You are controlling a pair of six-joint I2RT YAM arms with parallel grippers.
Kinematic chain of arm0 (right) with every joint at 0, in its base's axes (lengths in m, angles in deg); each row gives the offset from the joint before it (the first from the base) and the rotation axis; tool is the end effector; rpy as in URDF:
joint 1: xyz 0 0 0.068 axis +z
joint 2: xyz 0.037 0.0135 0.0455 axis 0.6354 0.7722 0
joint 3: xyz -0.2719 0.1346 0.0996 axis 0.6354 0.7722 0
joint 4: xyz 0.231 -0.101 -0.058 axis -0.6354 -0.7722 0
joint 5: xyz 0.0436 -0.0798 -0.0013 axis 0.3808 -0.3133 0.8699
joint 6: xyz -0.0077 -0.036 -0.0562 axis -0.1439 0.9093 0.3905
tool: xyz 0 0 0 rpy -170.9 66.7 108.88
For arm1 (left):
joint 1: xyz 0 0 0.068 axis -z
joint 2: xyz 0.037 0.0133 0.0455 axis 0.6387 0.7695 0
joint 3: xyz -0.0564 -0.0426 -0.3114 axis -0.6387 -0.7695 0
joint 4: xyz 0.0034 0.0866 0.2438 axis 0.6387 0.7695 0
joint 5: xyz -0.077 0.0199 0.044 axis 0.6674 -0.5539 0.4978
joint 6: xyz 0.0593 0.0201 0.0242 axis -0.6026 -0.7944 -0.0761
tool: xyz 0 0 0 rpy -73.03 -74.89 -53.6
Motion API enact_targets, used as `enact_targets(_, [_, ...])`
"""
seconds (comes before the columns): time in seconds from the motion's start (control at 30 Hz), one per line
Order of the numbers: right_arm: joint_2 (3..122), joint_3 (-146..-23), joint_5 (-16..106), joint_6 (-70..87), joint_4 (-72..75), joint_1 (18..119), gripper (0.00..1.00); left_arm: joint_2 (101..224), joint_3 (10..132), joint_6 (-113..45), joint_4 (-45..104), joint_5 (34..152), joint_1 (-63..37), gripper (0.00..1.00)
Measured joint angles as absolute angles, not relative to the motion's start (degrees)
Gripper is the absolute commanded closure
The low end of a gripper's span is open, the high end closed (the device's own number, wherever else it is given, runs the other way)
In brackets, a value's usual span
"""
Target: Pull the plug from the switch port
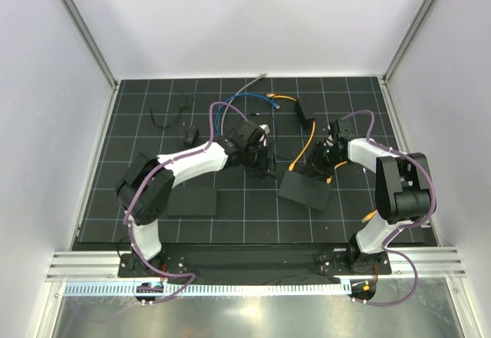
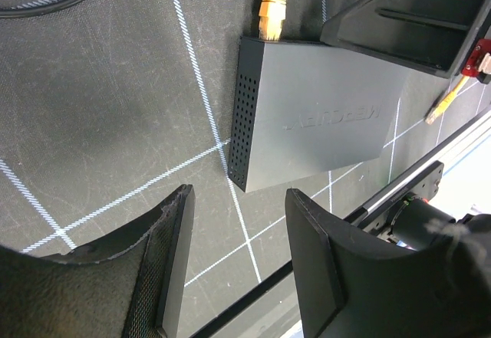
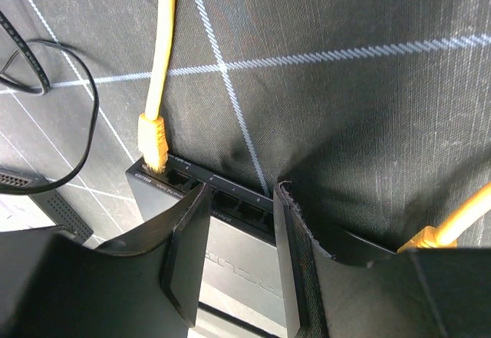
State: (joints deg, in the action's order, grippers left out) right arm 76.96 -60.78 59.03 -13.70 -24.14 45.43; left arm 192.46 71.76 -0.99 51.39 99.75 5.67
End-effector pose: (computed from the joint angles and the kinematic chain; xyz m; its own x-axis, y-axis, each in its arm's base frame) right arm 0.3060 0.0517 0.1842 -0.9247 0.3555 -0.1357 0.2571 0.8466 0.4660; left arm 0.2830 -0.3060 0.2355 -0.9556 0.0019 -0.2946 0.1784 0.7996 -0.5735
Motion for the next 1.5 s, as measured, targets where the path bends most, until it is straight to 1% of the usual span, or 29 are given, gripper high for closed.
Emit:
enact_targets(0.2, [76.0, -60.2, 59.5, -16.1, -21.9, 45.4, 0.49, 194.5, 72.7, -1.0, 51.1, 100.4, 5.7, 0.47])
enact_targets(0.43, [77.4, -61.2, 62.5, -18.2, -17.1, 45.4, 0.47, 197.6, 73.1, -1.0, 50.9, 100.7, 5.7, 0.47])
enact_targets(0.63, [81.3, -61.7, 66.2, -18.2, -13.8, 45.4, 0.50, 199.9, 74.9, -1.2, 50.7, 101.4, 5.7, 0.48])
enact_targets(0.9, [83.3, -61.2, 71.2, -18.2, -9.4, 45.4, 0.54, 201.7, 76.6, -1.3, 50.5, 102.9, 5.7, 0.48])
enact_targets(1.37, [83.3, -59.5, 73.7, -17.9, -8.4, 45.1, 0.58, 202.5, 76.6, -1.3, 50.5, 104.1, 5.7, 0.50])
enact_targets(1.47, [83.3, -59.4, 73.8, -17.9, -8.6, 45.1, 0.60, 202.7, 76.6, -1.3, 50.5, 104.3, 5.7, 0.51])
enact_targets(1.5, [83.3, -59.4, 73.8, -17.9, -8.6, 45.1, 0.62, 202.8, 76.6, -1.3, 50.5, 104.3, 5.7, 0.51])
